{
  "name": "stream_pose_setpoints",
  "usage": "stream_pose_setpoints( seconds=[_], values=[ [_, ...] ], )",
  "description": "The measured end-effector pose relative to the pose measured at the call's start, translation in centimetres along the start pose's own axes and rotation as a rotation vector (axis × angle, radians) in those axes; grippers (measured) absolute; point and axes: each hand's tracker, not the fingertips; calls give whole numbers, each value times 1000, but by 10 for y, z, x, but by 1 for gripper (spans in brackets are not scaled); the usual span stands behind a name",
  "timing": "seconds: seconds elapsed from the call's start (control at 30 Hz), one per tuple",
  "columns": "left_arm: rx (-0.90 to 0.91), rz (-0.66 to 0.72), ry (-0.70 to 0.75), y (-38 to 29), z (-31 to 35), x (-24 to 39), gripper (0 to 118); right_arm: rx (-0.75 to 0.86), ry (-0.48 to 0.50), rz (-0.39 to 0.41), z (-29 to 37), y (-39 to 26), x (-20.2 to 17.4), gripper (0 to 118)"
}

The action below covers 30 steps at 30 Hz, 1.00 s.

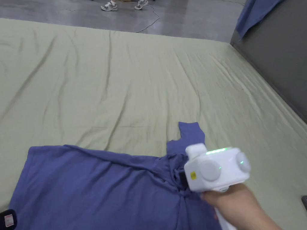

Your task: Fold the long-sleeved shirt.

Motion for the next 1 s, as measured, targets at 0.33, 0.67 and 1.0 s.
stream_pose_setpoints(
  seconds=[0.33,0.67,1.0],
  values=[
    [-10,19,11,-5,15,-4,0,66,-6,-227,49,13,48,98],
    [-71,-15,22,-25,-2,-7,0,308,203,-357,133,-130,34,0],
    [-9,-137,44,98,-116,-8,116,295,285,-292,118,-111,6,0]
  ],
)
